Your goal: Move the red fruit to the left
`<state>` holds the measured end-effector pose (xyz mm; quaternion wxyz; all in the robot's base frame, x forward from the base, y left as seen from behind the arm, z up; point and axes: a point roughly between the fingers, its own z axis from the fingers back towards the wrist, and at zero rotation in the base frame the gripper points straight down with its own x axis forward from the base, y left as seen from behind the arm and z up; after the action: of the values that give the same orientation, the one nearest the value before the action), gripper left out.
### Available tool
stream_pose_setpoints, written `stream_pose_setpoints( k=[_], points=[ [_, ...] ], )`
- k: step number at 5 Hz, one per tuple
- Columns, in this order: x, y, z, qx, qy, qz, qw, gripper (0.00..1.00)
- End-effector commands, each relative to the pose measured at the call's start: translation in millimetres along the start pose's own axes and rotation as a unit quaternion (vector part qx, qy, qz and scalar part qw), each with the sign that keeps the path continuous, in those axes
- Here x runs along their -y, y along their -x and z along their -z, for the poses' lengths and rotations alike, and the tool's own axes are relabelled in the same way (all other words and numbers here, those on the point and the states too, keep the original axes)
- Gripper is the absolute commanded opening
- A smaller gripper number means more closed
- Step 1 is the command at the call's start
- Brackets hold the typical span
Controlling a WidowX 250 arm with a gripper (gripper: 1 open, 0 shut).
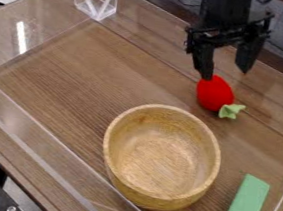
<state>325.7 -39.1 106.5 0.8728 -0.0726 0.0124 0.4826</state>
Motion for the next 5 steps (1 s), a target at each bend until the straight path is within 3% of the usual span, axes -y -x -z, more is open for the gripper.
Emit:
stream_pose_setpoints(
  k=[1,3,4,5],
  points=[
    [1,0.4,3.8,0.017,0.007,0.004,0.9998,1.00],
    [0,1.4,28.2,0.028,-0.004,0.002,0.9996,1.00],
    [0,0.9,32.3,0.030,-0.006,0.001,0.9995,0.00],
    [1,1.5,13.0,0.014,0.006,0.003,0.9999,0.00]
  ],
)
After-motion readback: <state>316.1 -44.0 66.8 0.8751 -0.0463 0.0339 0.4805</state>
